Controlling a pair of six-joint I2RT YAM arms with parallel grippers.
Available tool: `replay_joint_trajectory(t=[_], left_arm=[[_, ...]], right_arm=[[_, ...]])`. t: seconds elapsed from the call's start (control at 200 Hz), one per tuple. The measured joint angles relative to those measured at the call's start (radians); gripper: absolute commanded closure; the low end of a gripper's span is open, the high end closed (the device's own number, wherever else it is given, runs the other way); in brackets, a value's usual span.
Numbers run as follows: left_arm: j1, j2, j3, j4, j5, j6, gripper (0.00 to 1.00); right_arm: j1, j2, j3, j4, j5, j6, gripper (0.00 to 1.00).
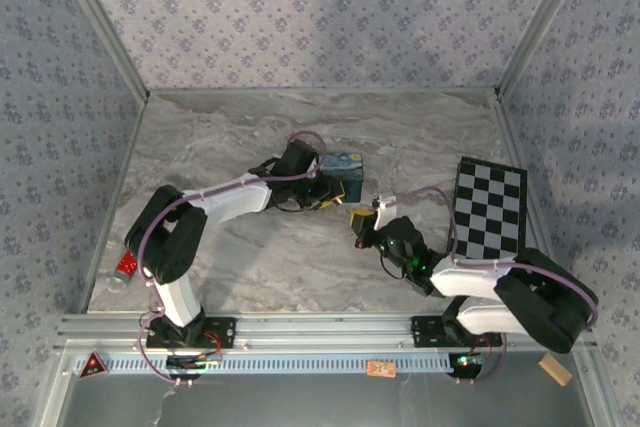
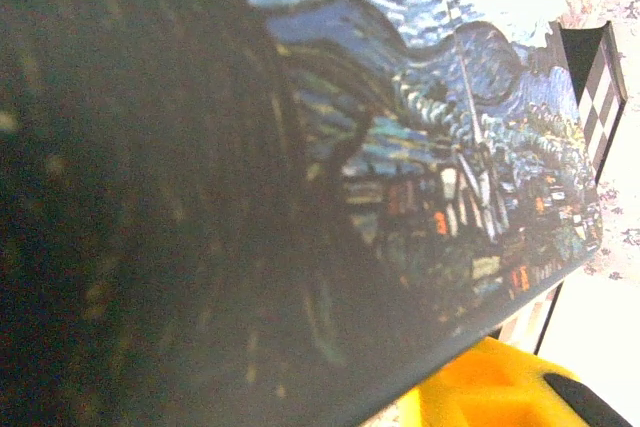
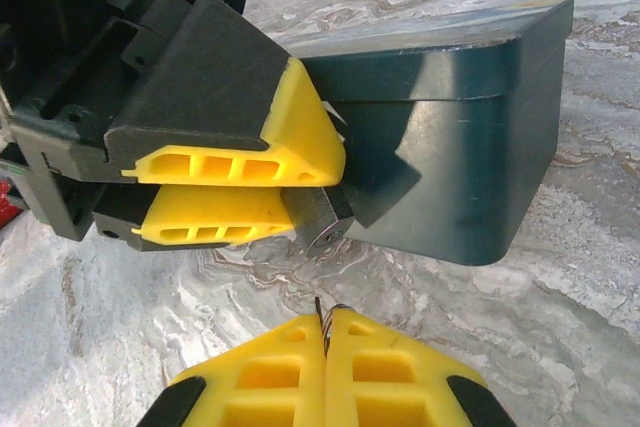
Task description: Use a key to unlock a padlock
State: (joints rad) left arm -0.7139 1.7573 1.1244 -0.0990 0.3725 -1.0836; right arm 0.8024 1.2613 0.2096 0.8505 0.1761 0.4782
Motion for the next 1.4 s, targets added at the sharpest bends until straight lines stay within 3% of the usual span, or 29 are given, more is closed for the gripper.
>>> replay_joint_trajectory(t=[0.53, 0.915, 1.004, 1.399], left_arm=[[0.007, -0.014, -0.017, 0.06, 0.01, -0.069, 0.68], [0.02, -0.014, -0.021, 0.083, 0.028, -0.084, 0.69], [0.02, -0.014, -0.02, 0.043, 0.014, -0.042, 0.69], [0.012, 0.01, -0.02, -0.162, -0.12, 0.169, 0.72]], right_arm=[[-0.05, 0.188, 0.0, 0.266, 0.014, 0.003, 1.0], [-0.081, 0.216, 0.006, 0.332, -0.014, 0.008, 1.0], [-0.071, 0.157, 0.006, 0.259, 0.012, 0.007, 1.0], [-0.02, -0.357, 0.002, -0.279, 0.192, 0.008, 1.0]])
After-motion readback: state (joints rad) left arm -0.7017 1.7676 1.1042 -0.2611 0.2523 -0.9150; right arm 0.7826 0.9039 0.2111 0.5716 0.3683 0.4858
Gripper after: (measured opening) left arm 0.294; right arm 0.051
